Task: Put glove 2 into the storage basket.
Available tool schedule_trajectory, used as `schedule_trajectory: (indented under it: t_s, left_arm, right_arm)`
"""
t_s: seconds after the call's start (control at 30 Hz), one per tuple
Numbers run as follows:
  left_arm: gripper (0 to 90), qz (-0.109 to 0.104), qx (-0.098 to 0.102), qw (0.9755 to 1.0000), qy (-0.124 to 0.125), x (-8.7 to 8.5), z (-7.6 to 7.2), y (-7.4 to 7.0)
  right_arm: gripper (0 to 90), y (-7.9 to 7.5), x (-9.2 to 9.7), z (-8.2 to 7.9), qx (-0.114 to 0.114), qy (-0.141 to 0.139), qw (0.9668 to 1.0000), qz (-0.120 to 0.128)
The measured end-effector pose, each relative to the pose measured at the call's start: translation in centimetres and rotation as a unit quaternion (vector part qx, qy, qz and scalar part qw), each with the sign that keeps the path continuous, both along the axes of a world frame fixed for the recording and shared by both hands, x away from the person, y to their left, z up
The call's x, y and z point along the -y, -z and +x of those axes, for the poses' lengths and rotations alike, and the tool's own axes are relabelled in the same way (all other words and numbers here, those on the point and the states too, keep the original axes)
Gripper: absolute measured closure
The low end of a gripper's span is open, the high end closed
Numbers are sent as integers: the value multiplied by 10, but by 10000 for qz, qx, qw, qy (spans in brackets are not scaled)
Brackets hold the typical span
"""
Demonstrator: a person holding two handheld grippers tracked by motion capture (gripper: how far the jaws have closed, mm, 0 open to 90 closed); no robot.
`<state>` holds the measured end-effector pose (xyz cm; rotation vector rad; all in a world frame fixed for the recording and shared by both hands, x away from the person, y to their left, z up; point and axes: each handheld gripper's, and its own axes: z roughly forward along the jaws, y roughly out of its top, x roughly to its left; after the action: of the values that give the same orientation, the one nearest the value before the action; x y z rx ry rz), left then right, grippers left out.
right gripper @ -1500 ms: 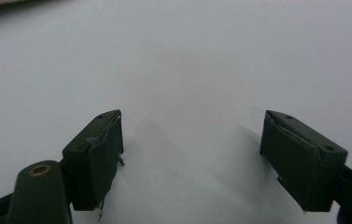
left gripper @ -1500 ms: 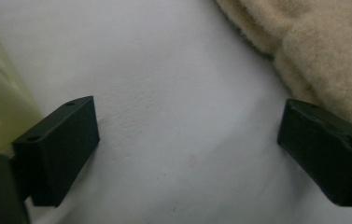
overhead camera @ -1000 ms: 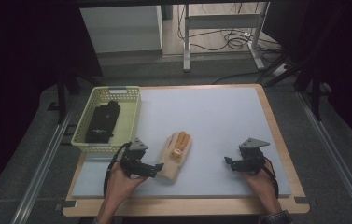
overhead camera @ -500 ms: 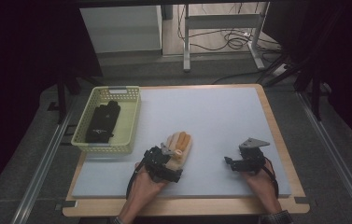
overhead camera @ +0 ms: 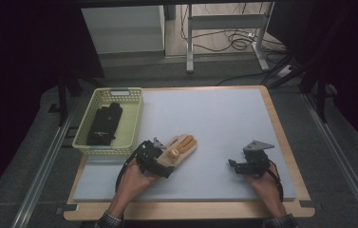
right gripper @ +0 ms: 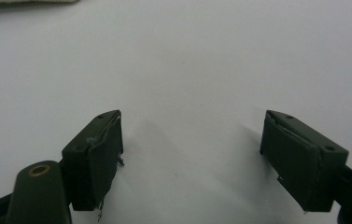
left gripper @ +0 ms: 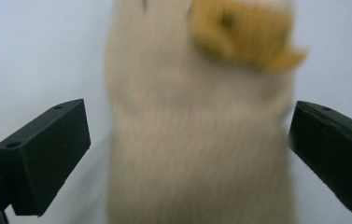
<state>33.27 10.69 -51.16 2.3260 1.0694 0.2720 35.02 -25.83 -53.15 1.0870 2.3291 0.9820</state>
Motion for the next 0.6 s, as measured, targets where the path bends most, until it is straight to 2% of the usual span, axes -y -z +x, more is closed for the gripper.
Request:
schedule_trajectory:
  t_s: [0.1, 0.2, 0.23, 0.3, 0.43, 0.6]
  left_arm:
    - [0, 93, -112, 9998, 109, 14, 11, 2]
    - [32, 406, -161, 9989, 154, 26, 17, 7]
    - [83, 534, -152, 9984, 111, 28, 18, 9]
    - [218, 389, -230, 9989, 125, 27, 20, 8]
    - [452, 382, -212, 9989, 165, 25, 18, 5]
    - [579, 453, -208, 9985, 210, 25, 17, 2]
  right_arm:
    - [208, 0, 0, 0, 4, -2, 10000, -2]
    - [208, 0, 0, 0, 5, 1, 10000, -2]
    - [208, 0, 0, 0, 4, 0, 10000, 0]
    - [208, 0, 0, 0, 3, 0, 10000, 0]
    - [208, 0, 0, 0, 5, 0, 10000, -2]
    - [208, 0, 0, 0, 4, 1, 10000, -4]
